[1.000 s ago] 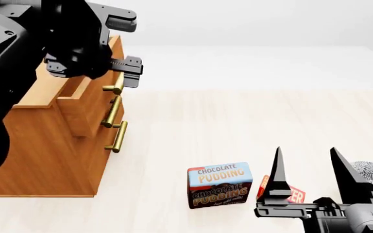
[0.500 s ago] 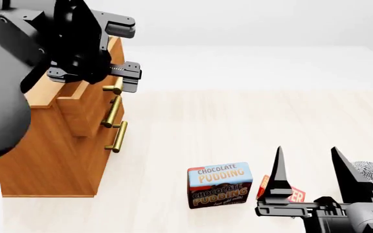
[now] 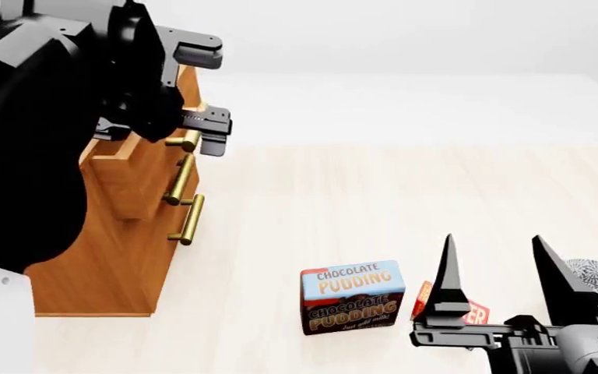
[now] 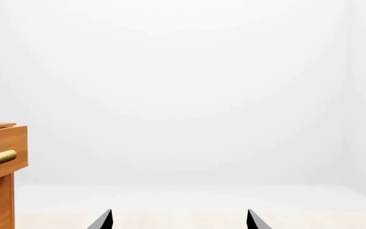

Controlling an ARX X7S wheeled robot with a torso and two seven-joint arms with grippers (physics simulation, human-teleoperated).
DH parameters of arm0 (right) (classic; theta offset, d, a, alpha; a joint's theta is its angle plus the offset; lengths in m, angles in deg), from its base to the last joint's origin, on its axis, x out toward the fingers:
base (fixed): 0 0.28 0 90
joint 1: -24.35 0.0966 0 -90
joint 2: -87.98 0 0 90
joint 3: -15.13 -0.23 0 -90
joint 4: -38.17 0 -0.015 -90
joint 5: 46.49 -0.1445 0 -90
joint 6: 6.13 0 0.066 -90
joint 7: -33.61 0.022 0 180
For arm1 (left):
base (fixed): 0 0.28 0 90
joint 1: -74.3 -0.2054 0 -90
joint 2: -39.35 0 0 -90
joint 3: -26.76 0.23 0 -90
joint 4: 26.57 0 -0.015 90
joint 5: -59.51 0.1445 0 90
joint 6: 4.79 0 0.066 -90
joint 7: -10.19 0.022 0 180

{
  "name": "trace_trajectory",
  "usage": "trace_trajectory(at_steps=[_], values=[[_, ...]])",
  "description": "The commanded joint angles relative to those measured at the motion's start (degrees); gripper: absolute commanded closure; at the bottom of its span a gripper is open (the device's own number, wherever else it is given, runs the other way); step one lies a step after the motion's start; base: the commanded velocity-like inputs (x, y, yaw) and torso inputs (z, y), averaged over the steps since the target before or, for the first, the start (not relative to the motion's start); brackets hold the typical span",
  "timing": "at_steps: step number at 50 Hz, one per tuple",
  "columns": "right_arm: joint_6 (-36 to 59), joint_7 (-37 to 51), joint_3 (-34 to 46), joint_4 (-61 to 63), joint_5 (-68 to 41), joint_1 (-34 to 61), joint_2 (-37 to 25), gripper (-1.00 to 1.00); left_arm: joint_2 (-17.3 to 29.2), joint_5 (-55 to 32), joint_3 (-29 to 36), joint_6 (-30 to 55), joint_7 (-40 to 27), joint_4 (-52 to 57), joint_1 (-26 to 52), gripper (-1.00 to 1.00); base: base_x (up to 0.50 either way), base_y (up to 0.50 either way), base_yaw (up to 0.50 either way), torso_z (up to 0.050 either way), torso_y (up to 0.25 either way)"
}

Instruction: Put the butter at the back in the top drawer of the cabinet and close it.

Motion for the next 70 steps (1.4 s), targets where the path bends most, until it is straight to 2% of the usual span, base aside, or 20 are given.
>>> trace_trajectory(at_steps=[1,11,35,43,55,70], values=[[-0.1,0.2,-0.1,0.0,-0.3,0.0,-0.2,-1.0,-0.4,4.7,-7.5,0.7,0.8,0.1,0.0,-1.0,0.0,0.0,0.0,0.0,0.0],[-0.2,0.4,-0.5,0.3,-0.8,-0.1,-0.5,-1.0,-0.4,13.9,-19.5,1.9,-0.5,0.1,0.4,-1.0,0.0,0.0,0.0,0.0,0.0],[-1.2,0.6,-2.4,0.3,-3.1,-0.8,-1.2,-1.0,-0.5,41.7,-55.7,7.1,-7.9,2.8,-0.3,-1.0,0.0,0.0,0.0,0.0,0.0],[-1.7,0.5,-3.0,0.4,-3.7,-1.2,-1.4,-1.0,-0.5,48.1,-65.1,8.8,-10.1,4.6,-0.6,-1.0,0.0,0.0,0.0,0.0,0.0],[-2.2,0.6,-3.7,0.6,-4.5,-1.7,-1.7,-1.0,-0.5,52.0,-72.4,9.8,-13.2,7.8,-2.0,-1.0,0.0,0.0,0.0,0.0,0.0],[-3.2,0.6,-5.1,0.2,-6.0,-2.0,-2.1,-1.0,-0.5,50.1,-73.9,8.5,-13.7,11.7,-2.7,-1.0,0.0,0.0,0.0,0.0,0.0]])
